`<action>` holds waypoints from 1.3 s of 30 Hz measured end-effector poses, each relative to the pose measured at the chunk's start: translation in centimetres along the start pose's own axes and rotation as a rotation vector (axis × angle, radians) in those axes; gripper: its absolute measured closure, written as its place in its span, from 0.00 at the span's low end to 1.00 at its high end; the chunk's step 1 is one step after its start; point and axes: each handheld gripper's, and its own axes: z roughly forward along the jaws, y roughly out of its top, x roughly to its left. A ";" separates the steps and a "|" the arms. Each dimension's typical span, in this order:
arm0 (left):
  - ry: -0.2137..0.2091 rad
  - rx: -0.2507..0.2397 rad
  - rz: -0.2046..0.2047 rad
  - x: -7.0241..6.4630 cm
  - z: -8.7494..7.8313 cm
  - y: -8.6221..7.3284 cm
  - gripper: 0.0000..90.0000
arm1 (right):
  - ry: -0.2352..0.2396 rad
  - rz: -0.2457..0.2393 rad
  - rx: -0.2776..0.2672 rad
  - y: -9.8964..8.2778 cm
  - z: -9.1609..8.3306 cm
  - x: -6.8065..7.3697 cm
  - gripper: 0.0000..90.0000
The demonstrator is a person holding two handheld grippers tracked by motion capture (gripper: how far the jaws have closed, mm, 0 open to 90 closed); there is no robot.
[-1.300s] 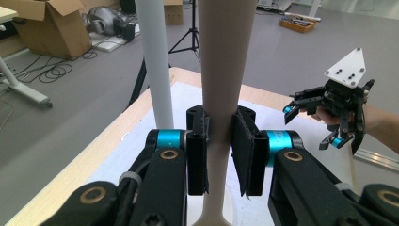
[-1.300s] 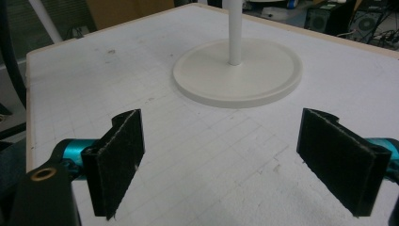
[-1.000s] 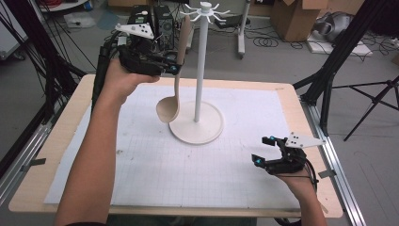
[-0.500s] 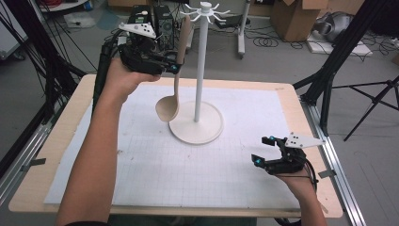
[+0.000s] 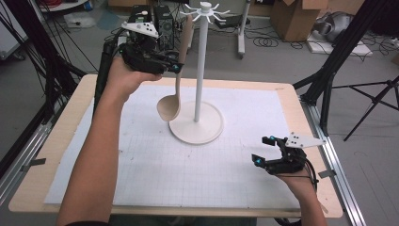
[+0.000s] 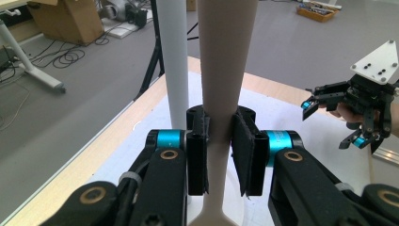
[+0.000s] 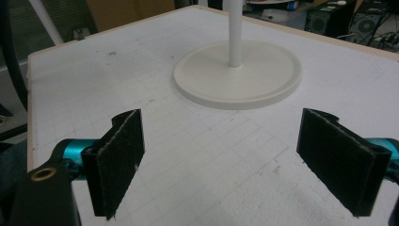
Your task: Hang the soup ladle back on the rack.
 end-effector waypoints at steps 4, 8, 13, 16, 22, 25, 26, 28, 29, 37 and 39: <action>0.003 0.005 0.000 0.0 0.3 0.2 0.85 | 0.001 -0.002 0.001 0.0 0.0 0.0 0.16; 0.004 0.011 -0.003 0.1 0.5 0.3 0.85 | 0.001 -0.003 -0.004 0.0 0.0 0.0 0.16; 0.015 0.021 -0.014 0.4 1.0 0.3 0.85 | 0.000 -0.004 -0.006 0.0 -0.1 0.0 0.16; 0.011 0.024 -0.016 0.6 1.1 0.2 0.85 | 0.003 -0.003 -0.006 0.1 -0.1 0.0 0.16; 0.014 0.035 -0.020 0.9 1.3 0.4 0.85 | 0.001 -0.007 -0.010 0.1 -0.1 0.0 0.16; 0.018 0.046 -0.022 1.0 1.7 0.6 0.85 | 0.004 -0.002 -0.005 0.1 -0.1 0.1 0.16; 0.018 0.045 -0.023 1.0 1.7 0.6 0.85 | 0.004 -0.004 -0.007 0.1 -0.1 0.1 0.16; 0.018 0.045 -0.024 1.1 1.9 0.6 0.85 | 0.003 -0.004 -0.007 0.1 -0.1 0.0 0.16; 0.017 0.046 -0.024 1.2 2.0 0.6 0.85 | 0.004 -0.004 -0.005 0.1 -0.1 0.0 0.16; 0.036 0.048 -0.034 1.3 1.8 0.4 0.84 | 0.006 -0.006 -0.005 0.1 -0.1 0.0 0.16; 0.022 0.043 -0.038 1.4 1.7 0.3 0.82 | 0.005 -0.004 -0.007 0.1 -0.1 0.1 0.16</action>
